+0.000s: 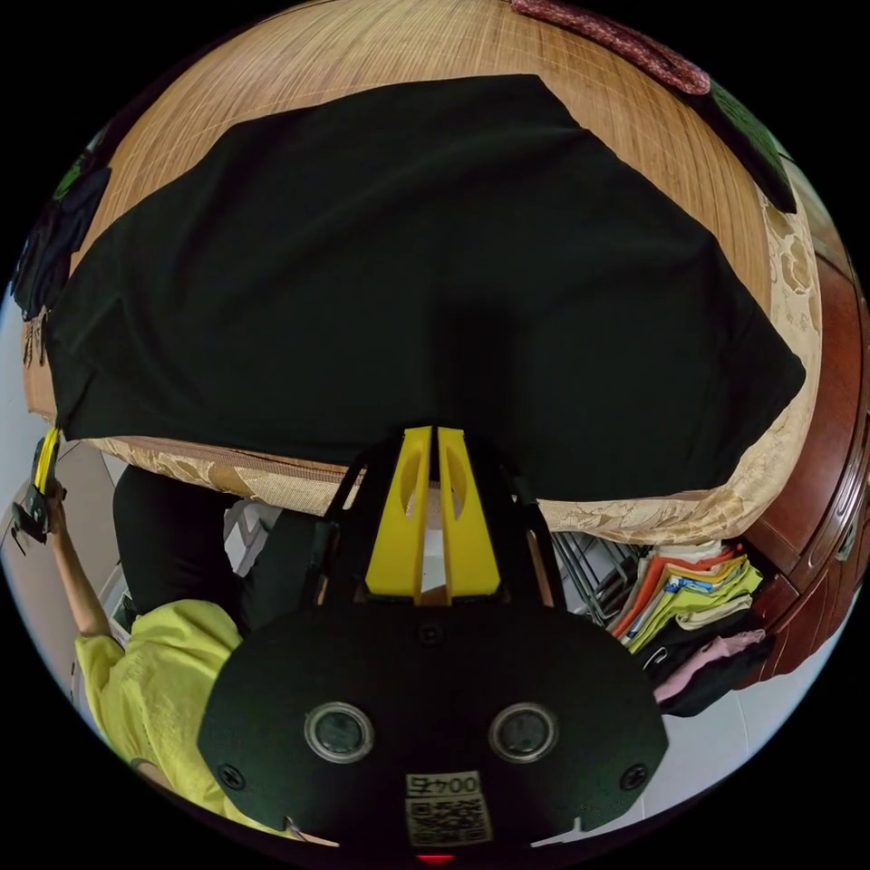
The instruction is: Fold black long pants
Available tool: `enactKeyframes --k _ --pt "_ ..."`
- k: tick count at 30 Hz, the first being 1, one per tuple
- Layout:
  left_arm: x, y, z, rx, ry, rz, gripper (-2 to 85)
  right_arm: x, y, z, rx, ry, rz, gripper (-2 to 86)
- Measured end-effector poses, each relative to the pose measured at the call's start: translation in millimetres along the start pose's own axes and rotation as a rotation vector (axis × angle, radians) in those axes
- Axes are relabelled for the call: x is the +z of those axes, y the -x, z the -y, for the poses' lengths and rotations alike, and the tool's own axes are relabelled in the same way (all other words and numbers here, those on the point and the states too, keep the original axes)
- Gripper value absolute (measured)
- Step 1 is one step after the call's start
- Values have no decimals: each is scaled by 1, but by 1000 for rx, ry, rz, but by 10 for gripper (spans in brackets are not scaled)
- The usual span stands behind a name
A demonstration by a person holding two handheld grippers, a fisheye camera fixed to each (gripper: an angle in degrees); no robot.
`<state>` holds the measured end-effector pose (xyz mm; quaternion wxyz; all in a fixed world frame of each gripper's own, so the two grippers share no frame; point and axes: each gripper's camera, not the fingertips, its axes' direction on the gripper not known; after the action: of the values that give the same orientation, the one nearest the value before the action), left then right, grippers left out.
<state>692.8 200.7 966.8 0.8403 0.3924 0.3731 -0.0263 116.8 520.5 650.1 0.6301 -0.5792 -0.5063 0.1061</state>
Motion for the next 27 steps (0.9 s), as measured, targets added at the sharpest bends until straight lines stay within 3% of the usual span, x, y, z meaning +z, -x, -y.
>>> enactKeyframes --k 9,18,24,27 --pt "-5 35 -34 86 83 63 11 -9 1 17 -3 13 -5 12" --pt "-3 66 -56 -59 76 -64 49 -17 -4 30 -7 22 6 16" --pt "-33 123 -59 -296 -117 -230 63 -22 -7 37 -20 33 6 15" --pt "-39 123 -50 -267 -185 -348 60 -24 -8 40 -27 37 5 15"
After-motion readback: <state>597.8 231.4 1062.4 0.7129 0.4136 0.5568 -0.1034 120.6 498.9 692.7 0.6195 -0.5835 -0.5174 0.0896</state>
